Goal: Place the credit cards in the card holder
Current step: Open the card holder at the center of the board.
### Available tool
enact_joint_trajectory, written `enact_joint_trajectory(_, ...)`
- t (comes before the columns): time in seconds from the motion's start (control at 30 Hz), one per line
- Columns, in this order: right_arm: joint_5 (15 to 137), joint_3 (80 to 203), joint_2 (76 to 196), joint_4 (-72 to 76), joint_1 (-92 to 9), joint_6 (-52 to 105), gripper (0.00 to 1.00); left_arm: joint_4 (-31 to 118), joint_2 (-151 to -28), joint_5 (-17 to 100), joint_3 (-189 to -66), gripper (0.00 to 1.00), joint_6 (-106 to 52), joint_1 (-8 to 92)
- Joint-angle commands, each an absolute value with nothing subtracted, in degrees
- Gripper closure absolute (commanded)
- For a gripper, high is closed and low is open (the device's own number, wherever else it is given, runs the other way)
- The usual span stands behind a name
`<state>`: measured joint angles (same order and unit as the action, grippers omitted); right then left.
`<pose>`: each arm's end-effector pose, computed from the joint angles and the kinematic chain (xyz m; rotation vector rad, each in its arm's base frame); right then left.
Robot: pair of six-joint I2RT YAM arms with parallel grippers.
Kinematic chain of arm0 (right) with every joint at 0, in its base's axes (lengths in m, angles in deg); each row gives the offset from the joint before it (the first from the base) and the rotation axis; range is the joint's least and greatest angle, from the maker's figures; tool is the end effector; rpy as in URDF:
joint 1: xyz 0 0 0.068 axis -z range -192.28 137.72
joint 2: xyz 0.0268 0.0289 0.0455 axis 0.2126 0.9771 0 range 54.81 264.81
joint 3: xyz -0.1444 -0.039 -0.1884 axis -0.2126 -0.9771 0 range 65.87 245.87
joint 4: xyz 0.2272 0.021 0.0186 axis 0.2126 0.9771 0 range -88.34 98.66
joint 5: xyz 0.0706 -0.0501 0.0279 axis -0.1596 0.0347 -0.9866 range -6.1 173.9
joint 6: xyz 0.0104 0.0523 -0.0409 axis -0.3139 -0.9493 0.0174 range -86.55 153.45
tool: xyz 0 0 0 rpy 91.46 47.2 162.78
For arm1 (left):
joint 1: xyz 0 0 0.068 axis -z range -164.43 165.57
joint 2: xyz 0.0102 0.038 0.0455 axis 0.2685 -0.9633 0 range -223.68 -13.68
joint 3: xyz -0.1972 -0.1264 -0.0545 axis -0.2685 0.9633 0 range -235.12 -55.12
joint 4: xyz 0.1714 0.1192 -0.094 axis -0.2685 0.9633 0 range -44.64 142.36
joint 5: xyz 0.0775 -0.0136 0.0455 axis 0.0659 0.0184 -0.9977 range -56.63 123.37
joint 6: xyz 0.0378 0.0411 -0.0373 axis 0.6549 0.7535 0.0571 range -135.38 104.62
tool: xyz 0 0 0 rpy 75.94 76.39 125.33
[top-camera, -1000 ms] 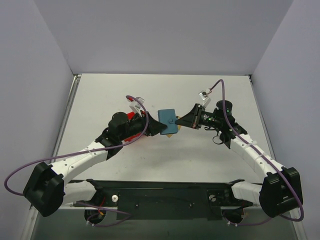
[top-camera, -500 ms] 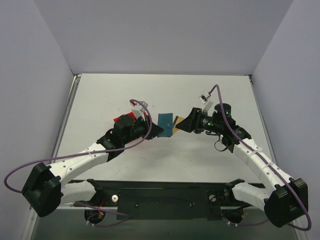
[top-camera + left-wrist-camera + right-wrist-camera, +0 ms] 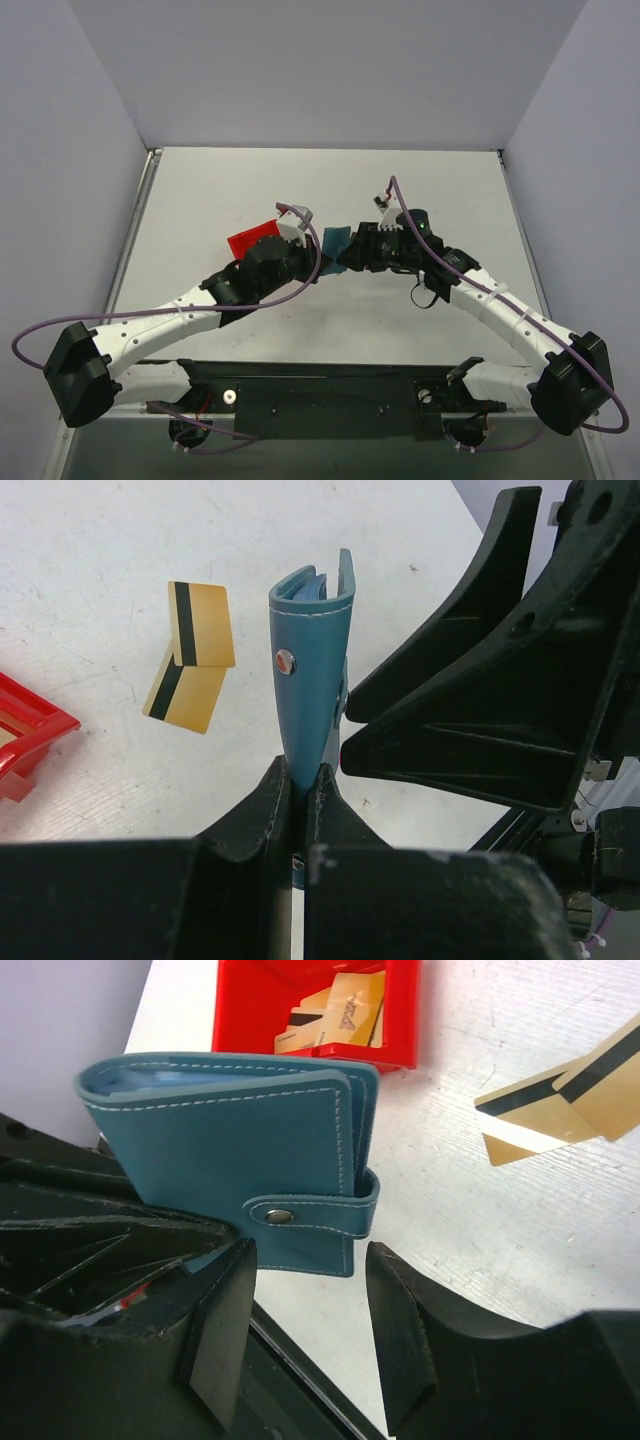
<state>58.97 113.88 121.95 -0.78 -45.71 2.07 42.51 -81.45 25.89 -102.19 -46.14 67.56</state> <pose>0.2095 0.1654 0.2786 -0.3617 1.9760 1.1605 0.1726 -0.2096 0.2698 0.2707 1.9549 -0.8525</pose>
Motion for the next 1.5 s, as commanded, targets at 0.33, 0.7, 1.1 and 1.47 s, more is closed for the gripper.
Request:
enact_joint_trajectory(0.33,61.0,115.3,123.0,-3.8,-46.3,0.9,0.56,42.3,-83.6,23.5,-105.2,1.00,-45.0,69.7)
enact_joint_trajectory(0.7,62.0,115.4,125.5,-3.7,-46.4,0.1,0.63,41.0,-82.9,24.8,-105.4,1.00,-44.7,70.5)
enact_joint_trajectory(1.1,70.8,117.7,126.4,4.0,-46.5,1.1,1.00,40.8,-82.0,23.6,-104.5,1.00,-44.6,70.7)
enact_joint_trajectory(1.47,79.7,120.6,126.4,11.9,-47.2,3.4,1.00,41.6,-82.3,21.7,-104.5,1.00,-44.6,70.7)
